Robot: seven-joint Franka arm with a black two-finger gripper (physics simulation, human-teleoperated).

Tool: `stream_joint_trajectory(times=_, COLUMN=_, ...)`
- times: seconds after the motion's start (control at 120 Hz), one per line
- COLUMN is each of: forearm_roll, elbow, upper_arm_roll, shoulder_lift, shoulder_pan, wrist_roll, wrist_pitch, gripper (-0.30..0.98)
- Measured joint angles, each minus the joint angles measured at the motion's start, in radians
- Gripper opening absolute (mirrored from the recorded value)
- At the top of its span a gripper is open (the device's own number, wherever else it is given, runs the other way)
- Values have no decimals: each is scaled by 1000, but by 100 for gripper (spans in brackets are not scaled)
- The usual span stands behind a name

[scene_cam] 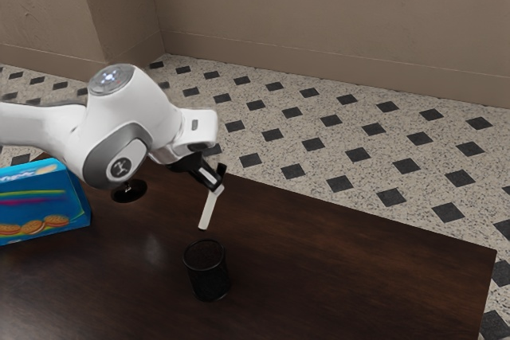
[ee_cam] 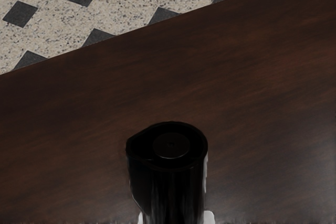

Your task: Put the marker into the pen holder.

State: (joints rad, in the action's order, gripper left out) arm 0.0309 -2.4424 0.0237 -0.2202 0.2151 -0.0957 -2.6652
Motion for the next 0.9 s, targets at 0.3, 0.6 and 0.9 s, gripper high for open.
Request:
stream_joint_trajectory(times=0.3, forearm_roll=-4, elbow=-104, upper_arm_roll=35, shoulder_lift=-8, shoulder_pan=0, wrist_roll=43, wrist_pitch=-36, gripper=-10)
stream_joint_trajectory(times=0.6, forearm_roll=-13, elbow=-118, upper_arm_roll=35, shoulder_lift=4, shoulder_pan=-1, wrist_roll=62, wrist_pitch=-23, gripper=30)
stream_joint_trajectory(times=0.9, forearm_roll=-14, elbow=612, upper_arm_roll=11, shoulder_lift=201, shoulder_pan=-123, wrist_roll=-82, wrist_pitch=638, gripper=59)
